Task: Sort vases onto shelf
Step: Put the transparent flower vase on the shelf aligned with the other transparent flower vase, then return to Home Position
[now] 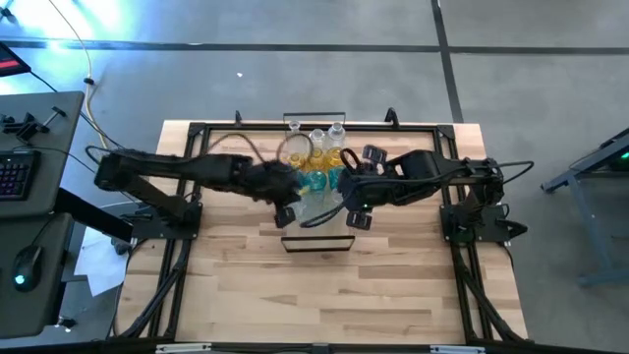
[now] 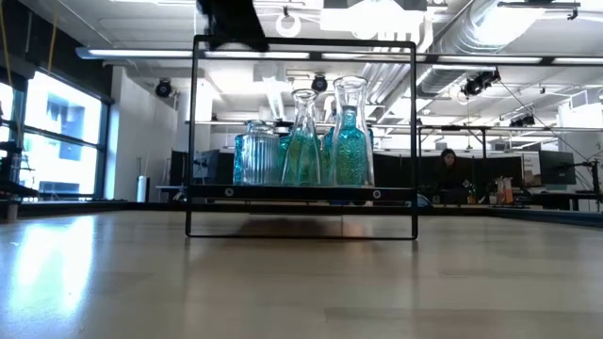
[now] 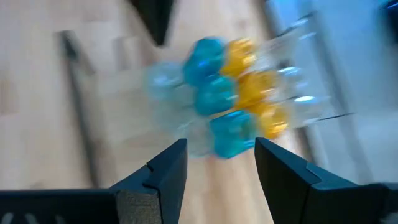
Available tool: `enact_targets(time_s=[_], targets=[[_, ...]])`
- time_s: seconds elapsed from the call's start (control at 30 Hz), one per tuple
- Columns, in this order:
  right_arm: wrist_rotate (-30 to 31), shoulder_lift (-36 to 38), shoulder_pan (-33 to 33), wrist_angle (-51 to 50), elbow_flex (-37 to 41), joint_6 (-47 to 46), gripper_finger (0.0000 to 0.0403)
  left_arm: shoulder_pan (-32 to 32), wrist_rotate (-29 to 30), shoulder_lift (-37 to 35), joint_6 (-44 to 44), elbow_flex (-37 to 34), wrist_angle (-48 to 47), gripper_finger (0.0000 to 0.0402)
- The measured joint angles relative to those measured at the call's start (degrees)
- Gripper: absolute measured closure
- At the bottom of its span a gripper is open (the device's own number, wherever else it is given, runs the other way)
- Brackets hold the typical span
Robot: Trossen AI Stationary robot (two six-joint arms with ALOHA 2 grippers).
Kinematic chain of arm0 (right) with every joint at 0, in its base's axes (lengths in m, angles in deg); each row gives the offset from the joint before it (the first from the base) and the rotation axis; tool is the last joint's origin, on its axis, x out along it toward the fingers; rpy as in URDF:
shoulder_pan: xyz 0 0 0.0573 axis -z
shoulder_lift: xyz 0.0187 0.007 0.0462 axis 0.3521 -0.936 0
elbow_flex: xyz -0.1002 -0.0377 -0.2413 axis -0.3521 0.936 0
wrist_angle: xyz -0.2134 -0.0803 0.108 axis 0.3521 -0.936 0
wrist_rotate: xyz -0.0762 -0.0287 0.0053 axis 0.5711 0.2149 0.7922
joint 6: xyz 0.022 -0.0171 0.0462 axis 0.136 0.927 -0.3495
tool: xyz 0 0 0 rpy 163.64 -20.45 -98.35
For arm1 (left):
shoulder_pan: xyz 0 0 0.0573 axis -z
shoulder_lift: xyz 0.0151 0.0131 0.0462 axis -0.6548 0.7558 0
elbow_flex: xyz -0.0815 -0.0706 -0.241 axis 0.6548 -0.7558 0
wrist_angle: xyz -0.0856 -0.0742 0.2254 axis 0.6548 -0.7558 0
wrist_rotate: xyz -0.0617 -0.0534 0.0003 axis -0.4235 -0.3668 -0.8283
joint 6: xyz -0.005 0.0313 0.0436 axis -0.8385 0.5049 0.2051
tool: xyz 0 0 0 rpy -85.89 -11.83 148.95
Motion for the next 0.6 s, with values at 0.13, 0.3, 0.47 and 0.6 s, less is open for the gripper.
enact_targets(time_s=[0.13,0.3,0.47,0.6], targets=[[14.7,2.8,-3.7,0.0,0.0,0.6,0.0233,1.6,9.0,-6.9,-2.4,4.4,-4.1,0.0386],[22.4,11.2,-8.4,0.0,-0.1,-4.1,0.0233,4.6,20.3,-19.1,-8.3,5.9,-9.5,0.0385],[25.4,20.5,-12.9,-0.1,-0.2,-13.1,0.0233,9.9,29.5,-28.9,-10.0,5.9,-10.7,0.0387],[28.1,24.9,-17.2,0.0,-0.2,-12.9,0.0233,12.3,33.0,-33.5,-8.4,6.0,-15.2,0.0387]])
